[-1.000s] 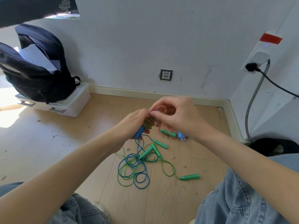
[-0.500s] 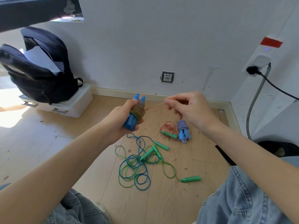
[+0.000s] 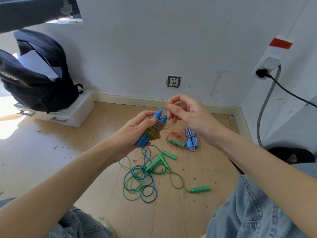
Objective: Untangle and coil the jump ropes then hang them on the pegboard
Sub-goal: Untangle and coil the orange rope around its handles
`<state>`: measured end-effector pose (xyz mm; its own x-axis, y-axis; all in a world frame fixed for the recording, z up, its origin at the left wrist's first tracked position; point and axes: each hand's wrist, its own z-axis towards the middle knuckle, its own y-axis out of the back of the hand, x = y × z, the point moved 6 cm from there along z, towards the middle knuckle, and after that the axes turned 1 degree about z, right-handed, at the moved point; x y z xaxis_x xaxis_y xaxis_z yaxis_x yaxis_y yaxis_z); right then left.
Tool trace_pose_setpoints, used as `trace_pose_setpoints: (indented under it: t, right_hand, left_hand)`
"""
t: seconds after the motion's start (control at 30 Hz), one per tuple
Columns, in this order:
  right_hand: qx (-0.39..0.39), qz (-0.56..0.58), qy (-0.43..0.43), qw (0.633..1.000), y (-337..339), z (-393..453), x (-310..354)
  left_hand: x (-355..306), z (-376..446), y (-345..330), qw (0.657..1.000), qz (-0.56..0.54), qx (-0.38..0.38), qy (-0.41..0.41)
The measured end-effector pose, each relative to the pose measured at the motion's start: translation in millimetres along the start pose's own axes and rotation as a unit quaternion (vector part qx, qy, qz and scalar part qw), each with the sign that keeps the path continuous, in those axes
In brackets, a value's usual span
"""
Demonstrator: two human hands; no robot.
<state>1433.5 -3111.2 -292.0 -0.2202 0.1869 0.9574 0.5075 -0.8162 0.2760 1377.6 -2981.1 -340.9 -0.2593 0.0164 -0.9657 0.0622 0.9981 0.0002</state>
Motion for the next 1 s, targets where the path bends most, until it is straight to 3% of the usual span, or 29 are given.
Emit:
trace_pose_setpoints:
  t: [0.1, 0.23, 0.33, 0.43, 0.53, 0.63, 0.67, 0.83, 0.93, 1.0]
  right_hand:
    - [0.01, -0.047, 0.041, 0.998, -4, 0, 4]
    - [-0.035, -0.049, 0.046, 0.997, 4, 2, 2]
    - [-0.069, -0.131, 0.039, 0.988, 9, 5, 0]
    - [-0.08, -0.213, 0.086, 0.97, 6, 1, 10]
    - [-0.039, -0.373, 0.157, 0.914, -10, -4, 17]
    - [0.013, -0.515, 0.167, 0.84, -25, -5, 6]
    - [0.017, -0.515, 0.164, 0.841, -28, -6, 4]
    - [-0.009, -0.384, 0.125, 0.915, -18, -2, 8]
    - [-0.027, -0.244, 0.044, 0.968, -5, 0, 2]
    - [-0.024, -0.206, 0.004, 0.978, -3, -1, -5]
  left_hand:
    - [-2, -1, -3, 1.0, -0.008, -0.002, -0.021]
    - [-6, -1, 1, 0.998, 0.007, -0.038, -0.045]
    - [-8, 0, 5, 0.994, 0.041, -0.077, -0.069]
    - [-10, 2, 3, 0.986, 0.106, -0.088, -0.09]
    - [-6, 5, 0, 0.982, 0.147, -0.084, -0.085]
    - [-2, 5, -1, 0.971, 0.212, -0.075, -0.076]
    - [0, 5, -1, 0.968, 0.229, -0.074, -0.074]
    - [0, 4, -1, 0.956, 0.273, -0.071, -0.078]
    - [-2, 4, -3, 0.959, 0.262, -0.059, -0.086]
    - [-4, 3, -3, 0.962, 0.249, -0.062, -0.089]
